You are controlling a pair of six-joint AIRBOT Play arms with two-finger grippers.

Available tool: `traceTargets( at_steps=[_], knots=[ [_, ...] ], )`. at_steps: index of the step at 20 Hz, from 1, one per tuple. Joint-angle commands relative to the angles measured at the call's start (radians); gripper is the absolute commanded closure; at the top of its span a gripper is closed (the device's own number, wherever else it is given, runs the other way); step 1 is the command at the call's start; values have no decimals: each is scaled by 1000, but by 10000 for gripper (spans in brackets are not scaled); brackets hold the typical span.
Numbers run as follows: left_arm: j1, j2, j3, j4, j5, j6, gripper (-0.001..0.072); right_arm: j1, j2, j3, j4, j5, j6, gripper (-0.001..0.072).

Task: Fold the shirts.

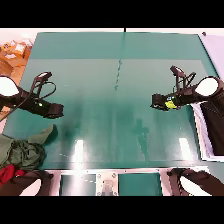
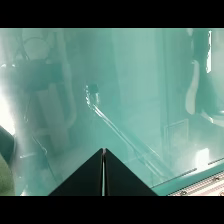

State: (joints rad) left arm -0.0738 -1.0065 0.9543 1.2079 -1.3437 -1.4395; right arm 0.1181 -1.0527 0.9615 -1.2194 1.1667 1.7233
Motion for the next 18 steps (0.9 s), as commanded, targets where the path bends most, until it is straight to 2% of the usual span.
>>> traceTargets(
  at_steps=[1, 2, 4, 5, 6, 7, 8, 9, 11, 15, 18],
  knots=[
    [0, 1, -1, 6, 9, 0, 686, 1, 0, 0, 0, 0, 0, 689],
    [0, 1, 0, 26, 19, 0, 686, 1, 0, 0, 0, 0, 0, 689],
    [0, 1, -1, 165, 20, -39, 683, 1, 0, 0, 0, 0, 0, 690],
    [0, 1, -2, 298, 8, -82, 534, 1, 0, 0, 0, 0, 0, 690],
    [0, 1, -8, 446, -5, -129, 111, 1, 0, 0, 0, 0, 0, 690],
    [0, 1, -28, 617, -10, -197, -13, 1, 0, 0, 0, 0, 0, 690],
    [4, 1, -64, 739, -13, -227, -13, 1, 0, 0, 0, 0, 0, 690],
    [24, 1, -109, 769, -14, -230, -13, 1, 0, -1, 0, 0, 0, 690],
    [86, 1, -236, 764, 16, -216, -13, 1, 0, 0, 0, 0, 0, 690],
    [205, 0, -449, 764, 192, -76, -13, 1, 0, 0, 0, 0, 0, 689],
    [281, 0, -510, 752, 316, -71, 5, 1, 0, 0, 0, 0, 0, 689]
  ],
)
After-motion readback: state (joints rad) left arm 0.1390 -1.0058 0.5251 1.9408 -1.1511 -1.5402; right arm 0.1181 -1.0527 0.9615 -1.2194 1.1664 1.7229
